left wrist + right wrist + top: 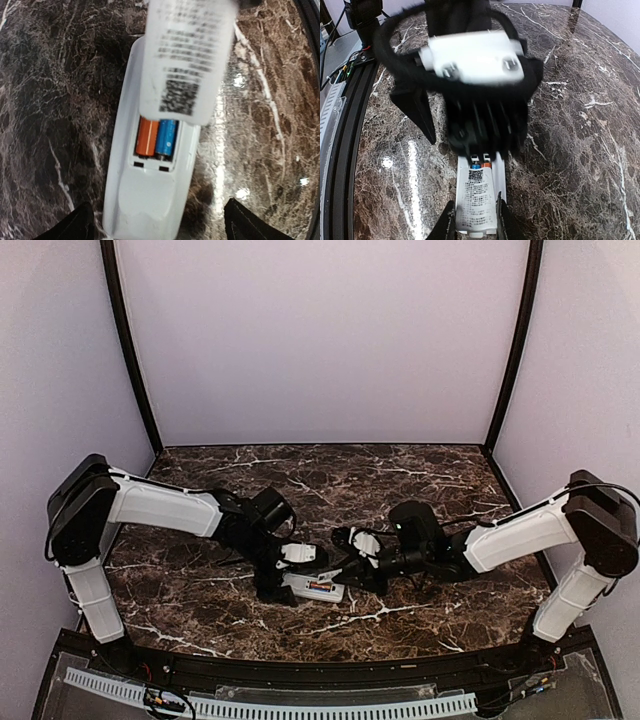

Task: Load the batteries into the remote control
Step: Hold the remote control without the battery cover at the center of the board.

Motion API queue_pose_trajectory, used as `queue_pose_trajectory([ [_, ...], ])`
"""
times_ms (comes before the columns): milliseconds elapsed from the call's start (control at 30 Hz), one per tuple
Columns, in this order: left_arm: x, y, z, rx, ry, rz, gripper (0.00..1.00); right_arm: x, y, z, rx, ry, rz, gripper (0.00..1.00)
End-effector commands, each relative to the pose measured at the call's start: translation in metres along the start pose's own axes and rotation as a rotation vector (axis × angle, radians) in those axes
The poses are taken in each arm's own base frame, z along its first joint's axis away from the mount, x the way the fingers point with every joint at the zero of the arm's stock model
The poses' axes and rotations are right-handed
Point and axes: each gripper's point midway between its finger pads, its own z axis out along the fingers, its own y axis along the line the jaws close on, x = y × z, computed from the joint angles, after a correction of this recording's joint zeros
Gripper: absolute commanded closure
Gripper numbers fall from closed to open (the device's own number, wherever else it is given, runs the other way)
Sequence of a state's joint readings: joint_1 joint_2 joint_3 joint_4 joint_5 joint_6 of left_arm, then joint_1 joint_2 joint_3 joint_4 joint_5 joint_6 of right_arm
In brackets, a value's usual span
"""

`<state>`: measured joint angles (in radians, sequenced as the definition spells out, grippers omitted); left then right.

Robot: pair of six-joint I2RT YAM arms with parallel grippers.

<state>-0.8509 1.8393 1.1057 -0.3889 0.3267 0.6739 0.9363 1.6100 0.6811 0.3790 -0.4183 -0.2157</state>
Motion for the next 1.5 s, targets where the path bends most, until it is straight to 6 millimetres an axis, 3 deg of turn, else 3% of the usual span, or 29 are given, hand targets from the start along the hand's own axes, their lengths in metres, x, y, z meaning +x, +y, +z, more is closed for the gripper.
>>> queue_pose_trajectory([
  [0,-0.020,-0.018,-0.047,-0.028,-0.152,-0.114,0.10,0.003,-0.002,0.003,0.033,-0.014,0.021,0.92],
  [33,-0.035,-0.015,-0.064,-0.069,-0.235,-0.161,0.10,0.003,-0.002,0.003,0.043,-0.017,0.023,0.92],
  [67,-0.030,-0.017,-0.064,-0.080,-0.251,-0.204,0.09,0.004,-0.002,0.003,0.046,-0.017,0.023,0.92],
  [100,-0.045,-0.004,-0.083,-0.154,-0.347,-0.295,0.10,0.005,-0.001,0.004,0.049,-0.016,0.020,0.92],
  [133,-0.036,-0.003,-0.080,-0.175,-0.359,-0.375,0.12,0.005,0.002,0.005,0.050,-0.013,0.014,0.92],
  [167,-0.046,0.011,-0.097,-0.241,-0.460,-0.504,0.14,0.005,0.002,0.007,0.056,-0.014,0.009,0.92],
  [200,-0.038,0.011,-0.094,-0.252,-0.477,-0.581,0.23,0.004,0.001,0.008,0.063,-0.019,0.003,0.92],
  [233,-0.040,0.023,-0.106,-0.293,-0.557,-0.721,0.33,0.003,0.002,0.009,0.066,-0.027,-0.003,0.92],
  [267,-0.026,0.023,-0.100,-0.293,-0.568,-0.874,0.38,0.000,0.002,0.010,0.068,-0.039,-0.006,0.92],
  [300,-0.023,0.031,-0.106,-0.342,-0.610,-0.933,0.43,-0.002,0.001,0.011,0.070,-0.051,-0.003,0.92],
  [400,0.005,0.034,-0.102,-0.415,-0.614,-1.057,0.44,-0.003,0.005,0.015,0.058,-0.071,0.008,0.92],
  [467,0.015,0.037,-0.101,-0.459,-0.615,-1.076,0.42,0.001,0.007,0.020,0.066,-0.060,-0.004,0.93],
  [600,0.017,0.034,-0.079,-0.406,-0.561,-1.083,0.42,0.007,0.004,0.025,0.077,-0.049,-0.004,0.93],
  [800,0.014,0.029,-0.061,-0.335,-0.528,-1.092,0.42,0.007,0.007,0.028,0.060,-0.072,0.031,0.93],
  [1233,0.026,0.025,-0.043,-0.297,-0.466,-1.161,0.45,0.024,0.002,0.039,0.078,-0.048,0.047,0.93],
  [1467,0.034,0.022,-0.039,-0.299,-0.458,-1.204,0.47,0.020,0.005,0.038,0.064,-0.076,0.049,0.93],
])
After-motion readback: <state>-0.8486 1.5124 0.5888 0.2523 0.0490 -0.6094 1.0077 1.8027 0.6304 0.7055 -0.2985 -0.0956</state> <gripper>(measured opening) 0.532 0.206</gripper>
